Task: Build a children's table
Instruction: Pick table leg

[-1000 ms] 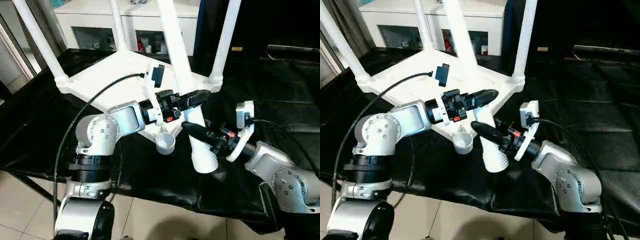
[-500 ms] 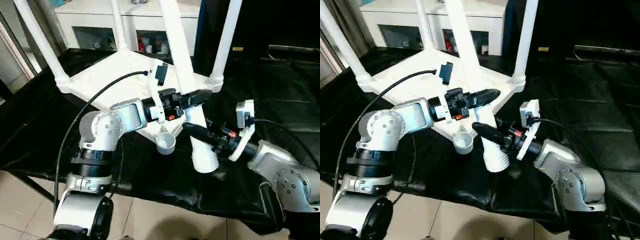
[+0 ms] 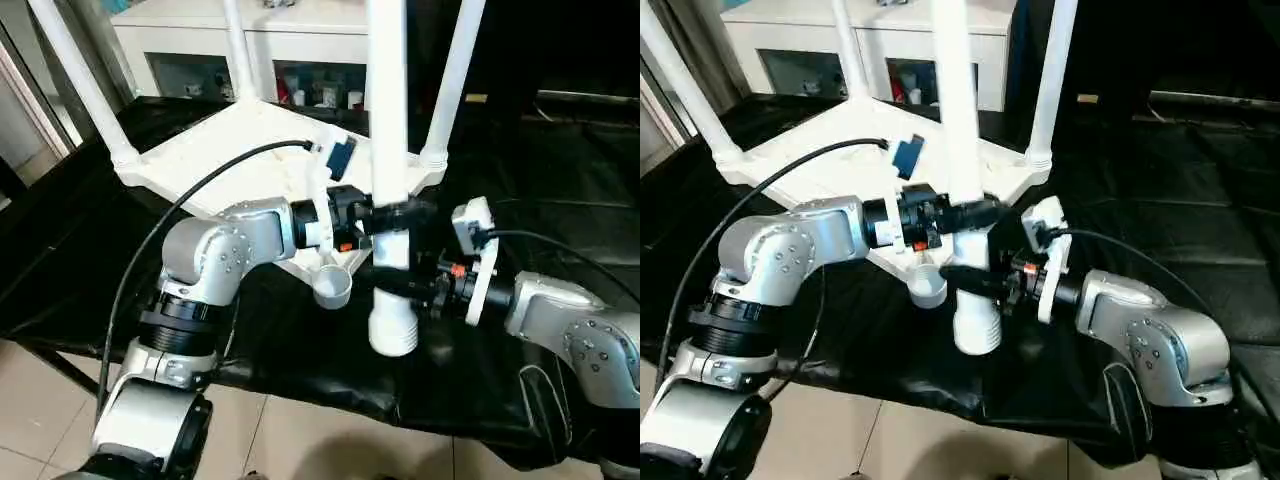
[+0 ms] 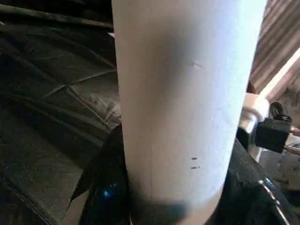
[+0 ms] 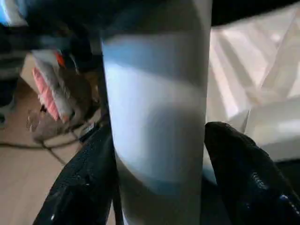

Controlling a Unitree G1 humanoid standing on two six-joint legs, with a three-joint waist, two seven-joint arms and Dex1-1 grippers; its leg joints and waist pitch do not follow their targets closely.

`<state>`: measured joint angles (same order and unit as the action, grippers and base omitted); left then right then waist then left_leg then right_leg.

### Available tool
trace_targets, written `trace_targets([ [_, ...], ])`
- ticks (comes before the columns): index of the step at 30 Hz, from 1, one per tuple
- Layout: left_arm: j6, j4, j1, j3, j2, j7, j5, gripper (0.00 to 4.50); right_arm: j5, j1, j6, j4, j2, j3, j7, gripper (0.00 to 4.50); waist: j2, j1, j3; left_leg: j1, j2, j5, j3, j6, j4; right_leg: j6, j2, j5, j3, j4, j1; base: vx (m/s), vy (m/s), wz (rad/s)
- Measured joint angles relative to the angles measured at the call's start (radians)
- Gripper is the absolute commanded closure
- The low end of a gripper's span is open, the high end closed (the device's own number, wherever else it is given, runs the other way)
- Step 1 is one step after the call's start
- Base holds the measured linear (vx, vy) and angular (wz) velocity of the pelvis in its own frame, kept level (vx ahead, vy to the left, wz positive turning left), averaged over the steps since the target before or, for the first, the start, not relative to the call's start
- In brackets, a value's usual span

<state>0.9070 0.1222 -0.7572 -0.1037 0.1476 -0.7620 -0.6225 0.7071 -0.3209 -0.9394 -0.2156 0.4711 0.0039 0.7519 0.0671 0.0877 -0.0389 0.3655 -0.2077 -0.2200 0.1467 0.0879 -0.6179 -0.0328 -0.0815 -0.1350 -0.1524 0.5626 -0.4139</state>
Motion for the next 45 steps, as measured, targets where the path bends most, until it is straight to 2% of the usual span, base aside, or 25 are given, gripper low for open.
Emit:
trace_targets([
  [4, -0.012, 0.000, 0.000, -0.011, 0.007, -0.016, 0.010, 2.64, 0.005, -0.001, -0.017, -0.011, 0.026, 0.014, 0.019, 1.55, 0.000, 0.000, 0.000, 0.000, 0.000, 0.000, 0.000, 0.000, 0.000, 0.000, 0.000, 0.000, 0.000, 0.000, 0.000, 0.000, 0.000, 0.00],
  [14, -0.021, 0.003, -0.001, -0.011, 0.008, -0.025, 0.010, 2.64, -0.077, -0.005, 0.032, -0.018, 0.042, 0.095, 0.019, 1.55, -0.003, 0.000, -0.001, 0.000, 0.000, 0.000, 0.000, 0.000, 0.000, 0.000, 0.000, 0.000, 0.000, 0.000, 0.000, 0.000, 0.000, 0.00],
  [45, -0.039, 0.002, 0.000, -0.030, 0.009, -0.064, 0.020, 2.64, -0.109, 0.007, 0.046, -0.008, 0.044, 0.129, 0.032, 1.55, -0.003, 0.001, 0.000, 0.000, 0.000, 0.000, 0.001, 0.000, 0.000, 0.000, 0.000, 0.000, 0.001, 0.001, 0.000, 0.000, 0.000, 0.00],
])
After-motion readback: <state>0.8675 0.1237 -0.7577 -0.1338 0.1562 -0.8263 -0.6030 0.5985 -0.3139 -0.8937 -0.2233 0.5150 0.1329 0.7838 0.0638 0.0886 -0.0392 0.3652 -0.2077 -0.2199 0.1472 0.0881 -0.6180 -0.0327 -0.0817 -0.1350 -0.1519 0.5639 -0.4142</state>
